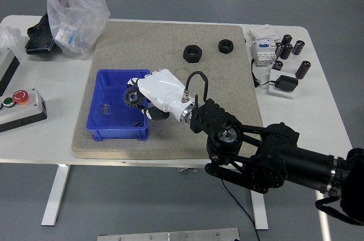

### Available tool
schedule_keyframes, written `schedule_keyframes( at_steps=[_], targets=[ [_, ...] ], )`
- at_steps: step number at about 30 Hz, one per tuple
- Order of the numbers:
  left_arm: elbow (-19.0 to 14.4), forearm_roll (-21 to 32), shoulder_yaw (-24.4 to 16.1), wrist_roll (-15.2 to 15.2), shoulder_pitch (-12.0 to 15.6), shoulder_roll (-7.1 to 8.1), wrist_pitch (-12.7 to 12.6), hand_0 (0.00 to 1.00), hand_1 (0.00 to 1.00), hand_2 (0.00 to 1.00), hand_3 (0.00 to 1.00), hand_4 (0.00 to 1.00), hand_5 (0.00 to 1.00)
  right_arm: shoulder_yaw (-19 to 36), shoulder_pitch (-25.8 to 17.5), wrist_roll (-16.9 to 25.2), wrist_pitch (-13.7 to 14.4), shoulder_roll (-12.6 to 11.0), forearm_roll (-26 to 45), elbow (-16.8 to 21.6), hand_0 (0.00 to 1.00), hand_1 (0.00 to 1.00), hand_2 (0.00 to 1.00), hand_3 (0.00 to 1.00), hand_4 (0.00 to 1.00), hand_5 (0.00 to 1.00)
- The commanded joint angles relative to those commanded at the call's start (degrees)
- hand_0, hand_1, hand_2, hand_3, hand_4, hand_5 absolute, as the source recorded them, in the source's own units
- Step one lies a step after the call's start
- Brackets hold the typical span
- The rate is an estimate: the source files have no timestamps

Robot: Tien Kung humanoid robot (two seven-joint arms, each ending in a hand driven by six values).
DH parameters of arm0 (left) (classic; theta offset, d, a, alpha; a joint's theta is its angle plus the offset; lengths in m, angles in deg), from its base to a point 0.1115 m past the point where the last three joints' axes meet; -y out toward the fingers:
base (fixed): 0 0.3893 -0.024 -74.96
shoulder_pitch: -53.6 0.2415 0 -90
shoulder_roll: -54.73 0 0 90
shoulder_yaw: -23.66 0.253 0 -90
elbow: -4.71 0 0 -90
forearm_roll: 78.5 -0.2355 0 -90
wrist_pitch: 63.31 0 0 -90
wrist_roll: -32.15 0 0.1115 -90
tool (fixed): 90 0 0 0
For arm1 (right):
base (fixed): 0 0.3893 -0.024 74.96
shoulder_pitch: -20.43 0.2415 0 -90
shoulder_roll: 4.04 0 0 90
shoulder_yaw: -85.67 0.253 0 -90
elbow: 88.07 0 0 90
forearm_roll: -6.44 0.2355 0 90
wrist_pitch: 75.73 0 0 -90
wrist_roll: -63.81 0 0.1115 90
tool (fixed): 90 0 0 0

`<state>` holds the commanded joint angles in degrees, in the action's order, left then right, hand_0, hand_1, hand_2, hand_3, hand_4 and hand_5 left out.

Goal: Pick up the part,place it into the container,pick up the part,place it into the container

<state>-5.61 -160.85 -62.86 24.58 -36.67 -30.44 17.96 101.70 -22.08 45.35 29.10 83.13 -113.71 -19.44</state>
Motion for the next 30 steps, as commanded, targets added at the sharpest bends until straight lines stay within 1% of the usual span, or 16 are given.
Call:
schedule_keyframes(
  at_steps=[1, 2, 7, 8, 13, 14, 19, 20, 22, 25, 26, 30],
  targets=[
    [0.0, 0.0, 0.0, 0.0, 0.0, 0.02, 0.0, 0.677, 0.625, 0.593, 0.625, 0.628, 0.235, -0.3, 0.1, 0.0, 0.2, 0.2, -0.1, 0.0, 0.237, 0.481, 0.478, 0.354, 0.122, 0.002],
    [0.0, -0.1, -0.1, -0.1, 0.0, 0.03, 0.0, 0.677, 0.625, 0.593, 0.624, 0.628, 0.235, -0.5, 0.2, -0.1, 0.3, 0.3, -0.2, 0.0, 0.253, 0.55, 0.595, 0.472, 0.024, 0.002],
    [0.0, -0.2, -0.2, -0.1, 0.1, 0.01, 0.0, 0.677, 0.625, 0.593, 0.624, 0.628, 0.235, -0.1, 0.2, -0.4, 0.6, 0.4, -0.4, 0.0, 0.253, 0.55, 0.595, 0.472, 0.024, 0.002],
    [0.0, -0.1, -0.3, -0.1, 0.1, -0.01, 0.0, 0.678, 0.625, 0.593, 0.624, 0.628, 0.235, 0.1, 0.2, -0.4, 0.6, 0.4, -0.2, 0.0, 0.26, 0.597, 0.822, 0.829, 0.137, 0.174],
    [0.0, -0.1, -0.2, 0.0, 0.0, -0.07, 0.0, 0.678, 0.625, 0.593, 0.624, 0.628, 0.235, 0.5, 0.0, -1.2, 0.2, 0.4, 0.0, -0.1, 0.26, 0.597, 0.822, 0.829, 0.137, 0.174],
    [0.0, -0.1, -0.2, 0.1, 0.0, -0.05, 0.0, 0.678, 0.625, 0.593, 0.624, 0.627, 0.236, 0.7, -0.1, -1.7, 0.0, 0.5, -0.1, -0.1, 0.239, 0.557, 0.906, 0.963, 0.295, 0.157],
    [0.0, -0.2, -0.1, 0.1, -0.1, 0.05, 0.1, 0.678, 0.625, 0.593, 0.624, 0.627, 0.236, 2.3, -0.9, -3.9, -0.9, 0.4, -0.5, -0.2, 0.239, 0.557, 0.906, 0.963, 0.295, 0.157],
    [0.0, -0.2, -0.1, 0.1, -0.1, 0.07, 0.1, 0.678, 0.625, 0.593, 0.624, 0.627, 0.236, 2.6, -1.0, -4.2, -1.0, 0.4, -0.6, -0.2, 0.228, 0.514, 0.943, 0.998, 0.503, 0.158],
    [0.0, -0.2, -0.1, 0.0, -0.1, 0.11, 0.1, 0.678, 0.625, 0.593, 0.624, 0.627, 0.236, 3.4, -1.1, -4.3, -0.9, 0.3, -0.5, -0.3, 0.228, 0.514, 0.943, 0.998, 0.503, 0.158],
    [0.0, -0.3, -0.1, 0.0, -0.1, 0.15, 0.1, 0.678, 0.625, 0.593, 0.624, 0.627, 0.236, 4.7, -1.5, -3.9, 0.1, 0.1, 0.2, -0.2, 0.228, 0.514, 0.943, 0.998, 0.503, 0.158],
    [0.0, -0.3, -0.1, 0.0, -0.1, 0.16, 0.1, 0.678, 0.625, 0.593, 0.624, 0.627, 0.237, 5.3, -1.6, -3.6, 0.7, 0.0, 0.9, -0.2, 0.218, 0.492, 0.943, 0.998, 0.554, 0.157],
    [0.0, -0.3, 0.0, 0.1, -0.2, 0.15, 0.1, 0.678, 0.625, 0.593, 0.624, 0.627, 0.237, 8.9, -2.3, -2.5, 2.8, -0.8, 3.5, -0.5, 0.218, 0.492, 0.943, 0.998, 0.554, 0.157]
  ],
)
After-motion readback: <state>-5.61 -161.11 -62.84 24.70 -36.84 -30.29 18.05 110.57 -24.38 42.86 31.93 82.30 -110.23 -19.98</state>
